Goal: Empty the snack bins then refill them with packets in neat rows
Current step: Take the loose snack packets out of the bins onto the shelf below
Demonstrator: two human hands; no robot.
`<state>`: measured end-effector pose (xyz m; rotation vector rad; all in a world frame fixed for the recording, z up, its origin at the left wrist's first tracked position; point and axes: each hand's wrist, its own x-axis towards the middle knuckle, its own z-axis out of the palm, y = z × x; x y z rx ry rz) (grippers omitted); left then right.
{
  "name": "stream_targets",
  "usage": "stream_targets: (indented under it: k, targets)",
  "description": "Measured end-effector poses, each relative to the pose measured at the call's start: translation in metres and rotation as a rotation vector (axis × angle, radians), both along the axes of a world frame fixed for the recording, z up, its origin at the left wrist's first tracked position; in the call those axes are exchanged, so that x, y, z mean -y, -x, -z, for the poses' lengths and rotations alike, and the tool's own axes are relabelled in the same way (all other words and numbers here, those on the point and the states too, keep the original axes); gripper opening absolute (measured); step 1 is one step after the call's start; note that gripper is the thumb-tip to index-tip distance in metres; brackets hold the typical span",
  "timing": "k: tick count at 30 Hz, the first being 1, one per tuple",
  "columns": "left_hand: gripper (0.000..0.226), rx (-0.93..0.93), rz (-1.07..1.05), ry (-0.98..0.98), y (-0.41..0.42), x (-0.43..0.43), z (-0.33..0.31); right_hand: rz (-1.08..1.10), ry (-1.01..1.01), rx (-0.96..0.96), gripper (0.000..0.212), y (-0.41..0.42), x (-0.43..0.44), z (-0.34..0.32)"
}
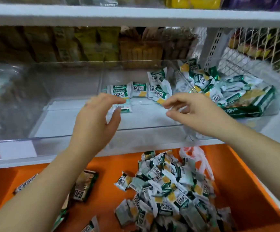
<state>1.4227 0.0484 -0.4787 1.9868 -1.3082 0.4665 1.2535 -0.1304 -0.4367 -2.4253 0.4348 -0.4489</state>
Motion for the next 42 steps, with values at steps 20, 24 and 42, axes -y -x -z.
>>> stream_targets:
  k: [20,24,42]
  targets:
    - [0.026,-0.355,-0.001,0.145,-0.045,0.005,0.013,0.315,0.525,-0.291,0.033,-0.132,0.079,0.018]
    - [0.048,-0.494,0.069,0.165,-0.046,0.004,0.011,0.02,0.279,-0.005,0.018,-0.108,0.029,-0.022]
    - [0.029,-0.796,0.184,0.409,-0.048,0.0,0.006,0.216,0.298,-0.665,0.073,-0.139,0.084,0.055]
